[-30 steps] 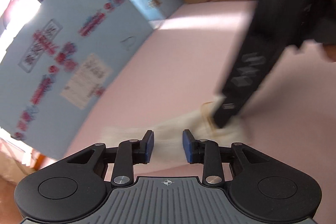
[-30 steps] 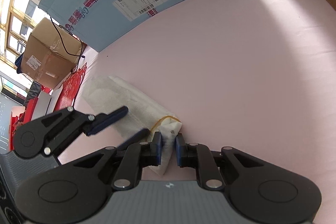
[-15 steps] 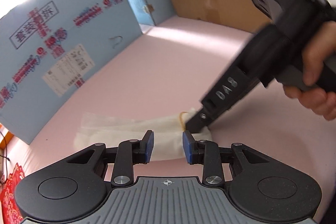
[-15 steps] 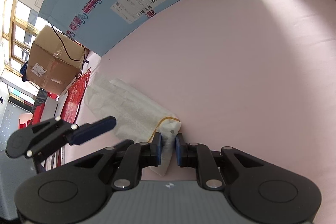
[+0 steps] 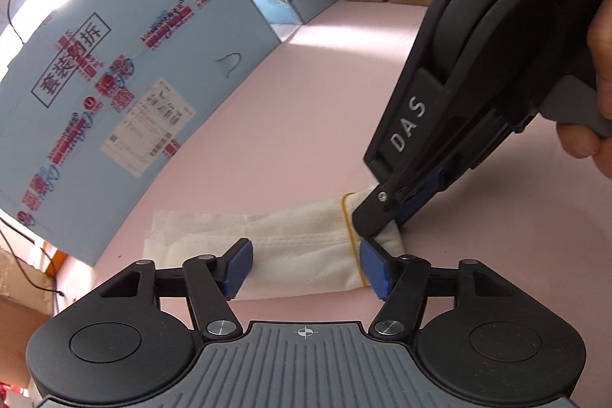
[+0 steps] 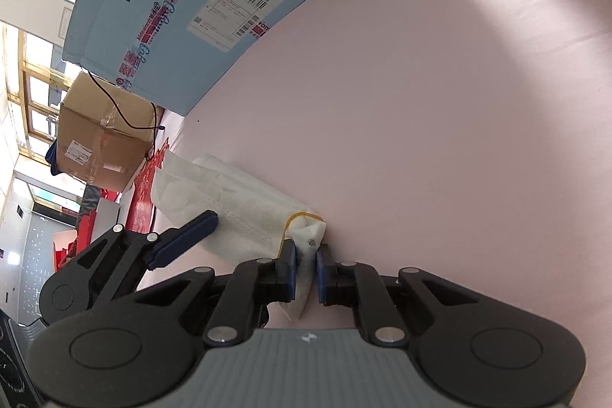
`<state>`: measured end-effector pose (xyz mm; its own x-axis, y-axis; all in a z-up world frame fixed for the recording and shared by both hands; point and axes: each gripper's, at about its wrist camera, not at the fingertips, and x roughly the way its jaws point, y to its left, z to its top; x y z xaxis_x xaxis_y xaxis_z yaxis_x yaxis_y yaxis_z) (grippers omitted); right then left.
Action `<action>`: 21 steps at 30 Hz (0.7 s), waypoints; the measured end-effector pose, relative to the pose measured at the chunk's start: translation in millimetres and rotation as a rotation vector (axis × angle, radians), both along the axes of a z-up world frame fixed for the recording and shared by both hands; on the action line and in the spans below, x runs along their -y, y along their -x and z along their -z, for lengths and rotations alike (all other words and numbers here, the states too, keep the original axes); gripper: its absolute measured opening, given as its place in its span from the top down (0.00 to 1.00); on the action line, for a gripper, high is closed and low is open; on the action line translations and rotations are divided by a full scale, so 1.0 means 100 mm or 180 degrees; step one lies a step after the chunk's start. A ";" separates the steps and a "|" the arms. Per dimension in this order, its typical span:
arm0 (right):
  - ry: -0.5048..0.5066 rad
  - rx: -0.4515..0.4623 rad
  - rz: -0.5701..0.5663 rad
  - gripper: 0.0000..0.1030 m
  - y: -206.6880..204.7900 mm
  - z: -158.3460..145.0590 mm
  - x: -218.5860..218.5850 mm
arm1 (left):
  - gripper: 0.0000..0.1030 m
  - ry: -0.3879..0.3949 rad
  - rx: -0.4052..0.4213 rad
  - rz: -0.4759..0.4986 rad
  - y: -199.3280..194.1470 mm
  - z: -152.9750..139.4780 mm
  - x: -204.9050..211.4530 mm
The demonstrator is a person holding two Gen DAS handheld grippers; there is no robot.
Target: Fold shopping bag
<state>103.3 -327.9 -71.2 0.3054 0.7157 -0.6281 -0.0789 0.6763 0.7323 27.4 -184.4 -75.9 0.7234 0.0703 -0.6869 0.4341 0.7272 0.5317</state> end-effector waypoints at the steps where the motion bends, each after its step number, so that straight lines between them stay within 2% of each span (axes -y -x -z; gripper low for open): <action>1: -0.0010 0.0001 -0.0017 0.90 0.00 0.00 0.00 | 0.39 -0.0017 0.0006 -0.0043 -0.01 0.01 -0.02; 3: -0.0024 0.0010 -0.0052 0.90 -0.01 0.01 0.00 | 0.38 -0.0063 0.0050 -0.0073 -0.02 0.03 -0.02; 7: 0.0014 0.0068 -0.0150 0.89 -0.04 -0.01 -0.02 | 0.39 -0.0244 0.0329 -0.0019 -0.01 0.09 0.12; 10: -0.0003 0.0070 -0.0200 0.89 -0.06 0.00 -0.01 | 0.40 -0.0387 0.0474 0.0111 -0.04 0.15 0.20; 12: 0.0014 0.0095 -0.0246 0.89 -0.07 -0.01 -0.01 | 0.40 -0.0369 0.0472 0.0150 -0.11 0.13 0.19; 14: 0.0047 0.0135 -0.0304 0.89 -0.07 -0.03 -0.02 | 0.40 -0.0177 0.0358 0.0052 -0.23 0.05 0.07; 18: 0.0178 0.0309 -0.0471 0.89 -0.06 -0.08 -0.07 | 0.41 0.0452 0.0018 -0.0336 -0.58 -0.17 -0.31; 20: 0.0289 0.0461 -0.0592 0.89 -0.04 -0.12 -0.11 | 0.40 0.0616 -0.0105 -0.0462 -0.73 -0.25 -0.46; 21: 0.0355 0.0542 -0.0646 0.89 -0.02 -0.14 -0.14 | 0.39 0.0607 -0.0124 -0.0488 -0.77 -0.25 -0.52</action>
